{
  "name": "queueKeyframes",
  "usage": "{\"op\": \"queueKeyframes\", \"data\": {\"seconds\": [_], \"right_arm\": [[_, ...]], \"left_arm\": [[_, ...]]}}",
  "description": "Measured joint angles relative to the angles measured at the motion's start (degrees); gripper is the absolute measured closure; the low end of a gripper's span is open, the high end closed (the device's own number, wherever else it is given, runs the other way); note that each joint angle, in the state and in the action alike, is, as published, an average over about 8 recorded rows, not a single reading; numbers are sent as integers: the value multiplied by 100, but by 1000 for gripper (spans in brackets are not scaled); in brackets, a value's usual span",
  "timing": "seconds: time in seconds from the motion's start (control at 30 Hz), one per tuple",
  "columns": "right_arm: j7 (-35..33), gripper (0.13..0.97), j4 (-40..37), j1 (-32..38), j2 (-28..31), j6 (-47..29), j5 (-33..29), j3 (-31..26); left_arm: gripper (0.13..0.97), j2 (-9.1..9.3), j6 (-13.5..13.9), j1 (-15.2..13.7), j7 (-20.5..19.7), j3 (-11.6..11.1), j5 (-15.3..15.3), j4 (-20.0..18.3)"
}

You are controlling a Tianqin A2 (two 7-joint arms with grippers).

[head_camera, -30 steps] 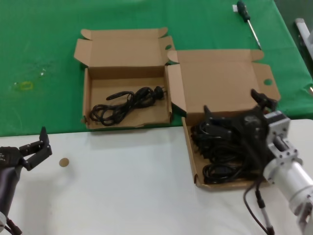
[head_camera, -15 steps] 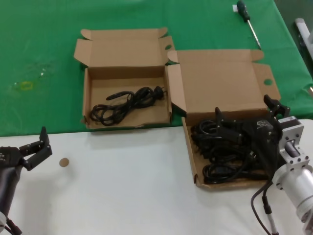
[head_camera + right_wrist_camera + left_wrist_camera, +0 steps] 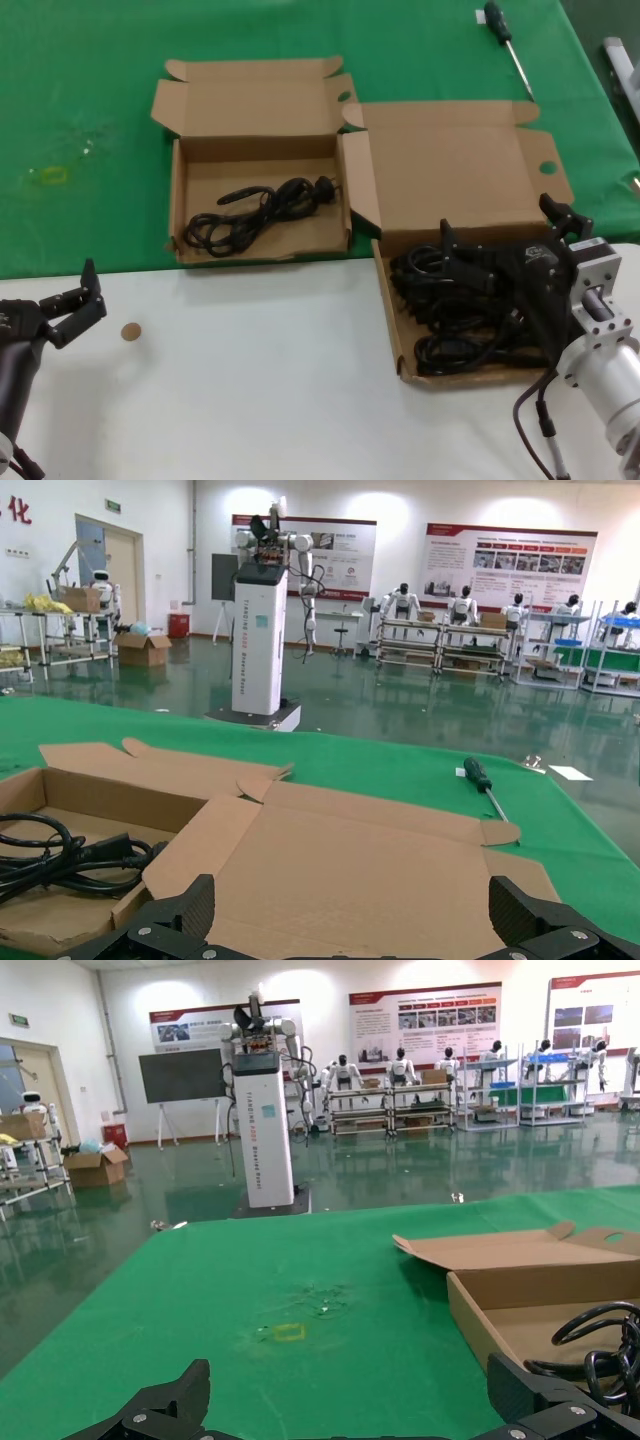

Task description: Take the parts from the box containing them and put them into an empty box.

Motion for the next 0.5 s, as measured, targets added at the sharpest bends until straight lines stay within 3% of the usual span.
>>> {"op": "queueKeyframes", "data": {"seconds": [0.5], "right_arm": [[0, 129, 0, 0, 0, 0, 0, 0]], "left_arm": [[132, 0, 0, 0, 0, 0, 0, 0]]}}
